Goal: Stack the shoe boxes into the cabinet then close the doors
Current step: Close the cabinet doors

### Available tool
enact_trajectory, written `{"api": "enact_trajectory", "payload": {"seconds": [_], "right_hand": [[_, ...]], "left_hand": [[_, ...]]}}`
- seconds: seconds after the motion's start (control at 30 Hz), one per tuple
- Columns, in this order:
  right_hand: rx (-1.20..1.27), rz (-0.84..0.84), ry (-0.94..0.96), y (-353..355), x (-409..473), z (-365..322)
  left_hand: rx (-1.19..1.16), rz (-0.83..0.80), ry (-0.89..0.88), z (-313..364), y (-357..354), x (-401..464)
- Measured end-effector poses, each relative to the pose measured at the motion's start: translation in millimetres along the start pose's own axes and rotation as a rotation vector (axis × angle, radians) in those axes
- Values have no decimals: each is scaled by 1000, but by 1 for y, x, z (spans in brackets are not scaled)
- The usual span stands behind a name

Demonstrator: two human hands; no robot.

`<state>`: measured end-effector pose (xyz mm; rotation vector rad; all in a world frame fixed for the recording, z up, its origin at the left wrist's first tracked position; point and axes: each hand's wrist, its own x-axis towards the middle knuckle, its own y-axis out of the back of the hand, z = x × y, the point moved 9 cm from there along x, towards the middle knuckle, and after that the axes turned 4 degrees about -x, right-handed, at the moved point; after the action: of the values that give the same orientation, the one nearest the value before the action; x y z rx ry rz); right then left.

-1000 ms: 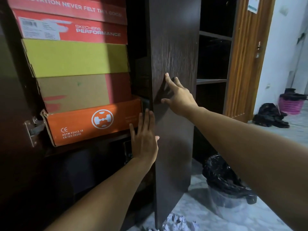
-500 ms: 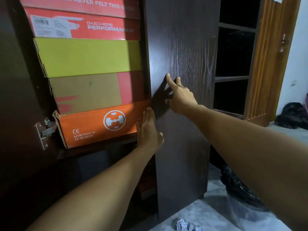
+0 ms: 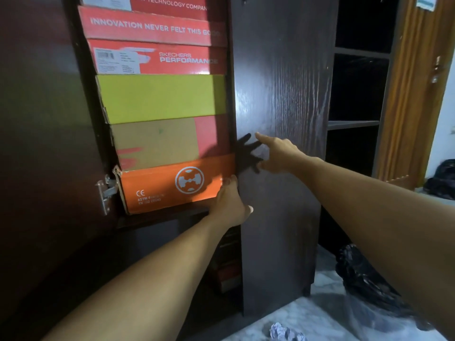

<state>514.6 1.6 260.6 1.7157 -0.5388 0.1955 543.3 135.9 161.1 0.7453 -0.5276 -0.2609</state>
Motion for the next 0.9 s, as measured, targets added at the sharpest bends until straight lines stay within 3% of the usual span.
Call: {"api": "enact_trajectory", "payload": {"seconds": [0.23, 0.4, 0.5, 0.63, 0.7, 0.8, 0.9], "right_hand": [[90, -28, 68, 34, -49, -40], [239, -36, 195, 66, -101, -97], [337, -65, 260, 84, -131, -134], [474, -118, 364, 107, -168, -188], [507, -121, 440, 118, -189, -214], [552, -119, 536, 129, -217, -251], [568, -117, 572, 130, -236, -275]], "left_hand": [[139, 5, 90, 11, 47, -92], [320, 13, 49, 34, 96, -171], [396, 120, -163, 57, 134, -228], [335, 444, -631, 73, 186, -308], [321, 620, -737, 67, 204, -342], [142, 831, -654, 45, 236, -373], [-198, 784, -421, 13, 250, -358]]}}
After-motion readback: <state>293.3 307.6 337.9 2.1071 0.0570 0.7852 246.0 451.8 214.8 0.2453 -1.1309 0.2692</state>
